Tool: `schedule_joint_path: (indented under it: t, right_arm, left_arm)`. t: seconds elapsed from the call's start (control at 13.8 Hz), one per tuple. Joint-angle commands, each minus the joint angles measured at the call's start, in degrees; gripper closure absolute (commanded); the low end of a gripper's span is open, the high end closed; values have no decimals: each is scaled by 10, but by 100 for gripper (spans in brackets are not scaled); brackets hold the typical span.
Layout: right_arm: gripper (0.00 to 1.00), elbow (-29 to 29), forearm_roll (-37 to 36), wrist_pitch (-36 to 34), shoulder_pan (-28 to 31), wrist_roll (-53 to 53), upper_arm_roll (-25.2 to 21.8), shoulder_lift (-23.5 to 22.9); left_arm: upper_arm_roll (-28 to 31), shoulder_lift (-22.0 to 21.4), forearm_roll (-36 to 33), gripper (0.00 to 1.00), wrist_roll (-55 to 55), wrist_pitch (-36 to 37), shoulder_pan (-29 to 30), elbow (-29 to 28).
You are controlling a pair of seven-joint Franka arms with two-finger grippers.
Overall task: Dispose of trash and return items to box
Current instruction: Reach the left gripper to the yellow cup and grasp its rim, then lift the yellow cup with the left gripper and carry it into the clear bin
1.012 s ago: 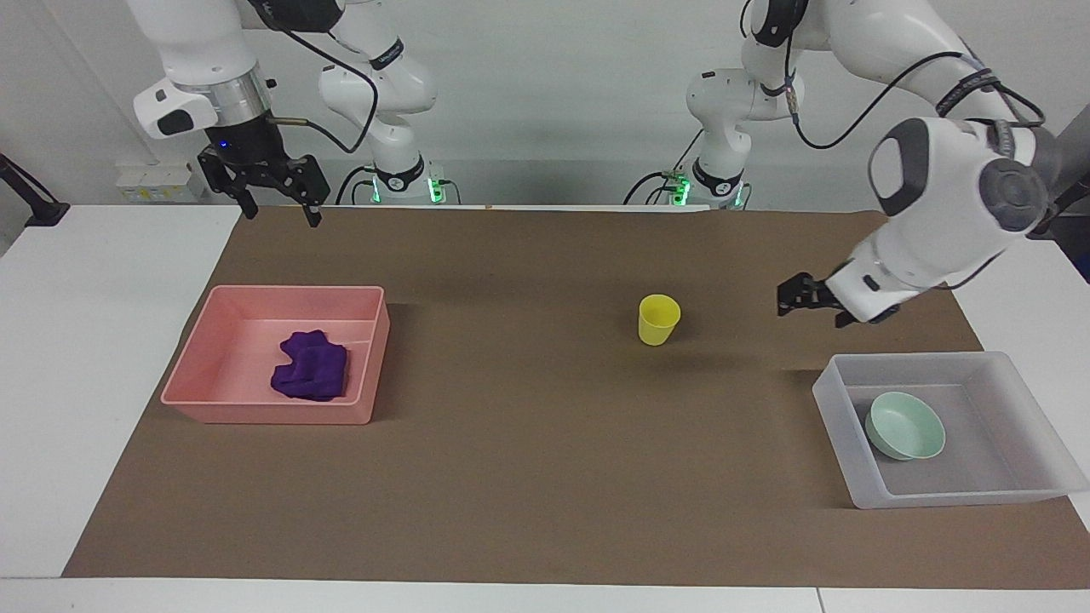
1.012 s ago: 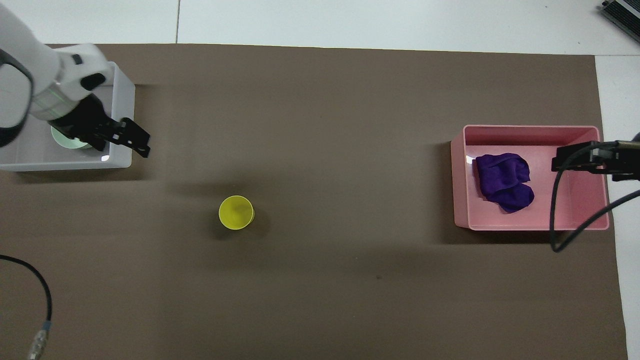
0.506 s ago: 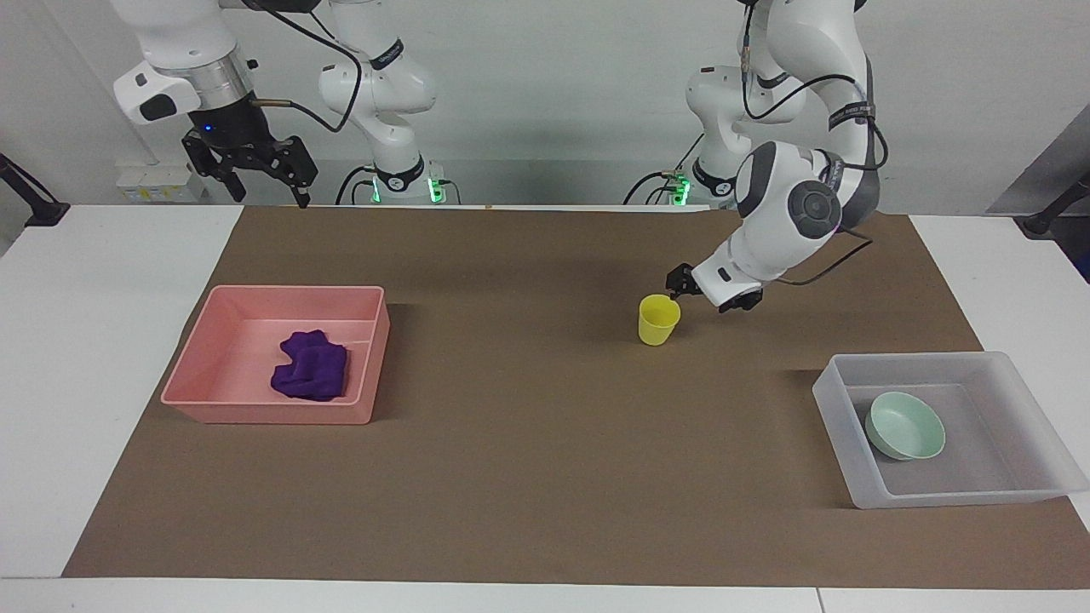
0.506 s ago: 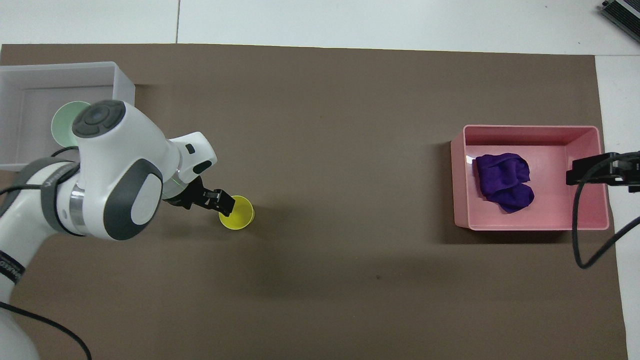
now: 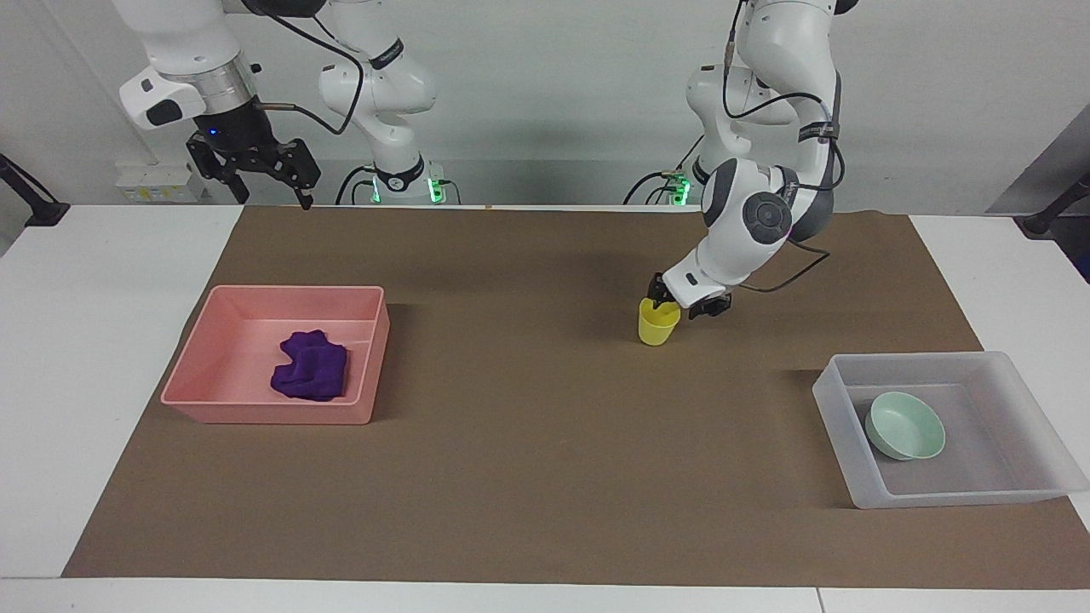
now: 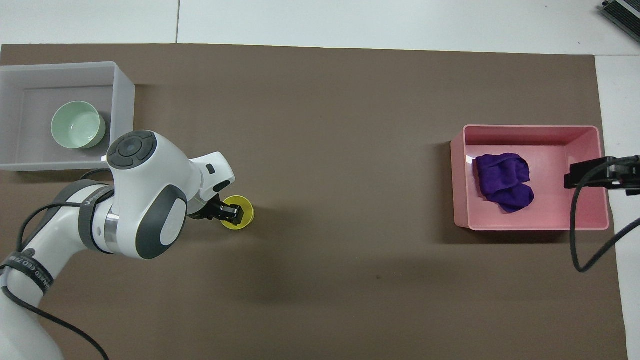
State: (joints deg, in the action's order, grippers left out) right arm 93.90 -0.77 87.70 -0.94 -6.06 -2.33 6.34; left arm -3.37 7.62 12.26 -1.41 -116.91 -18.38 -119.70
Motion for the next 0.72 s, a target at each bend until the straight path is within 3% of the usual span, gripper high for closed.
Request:
schedule_joint_path:
  t: [0.0, 0.29, 0.43, 0.58, 0.65]
  right_arm:
    - [0, 31, 5, 22, 6, 18, 3, 21]
    - [0, 38, 4, 30, 4, 21, 3, 25]
    - [0, 11, 2, 21, 6, 23, 4, 8]
    - [0, -40, 12, -5, 10, 20, 4, -27]
    - [0, -35, 13, -2, 9, 18, 5, -26]
  left_arm:
    - [9, -13, 8, 100, -9, -10, -8, -13]
    - [9, -11, 6, 100, -10, -9, -7, -9]
    - [10, -12, 5, 100, -13, 2, -5, 4]
    - [12, -13, 1, 100, -13, 39, 2, 40]
    - [13, -10, -2, 100, -13, 81, 9, 76]
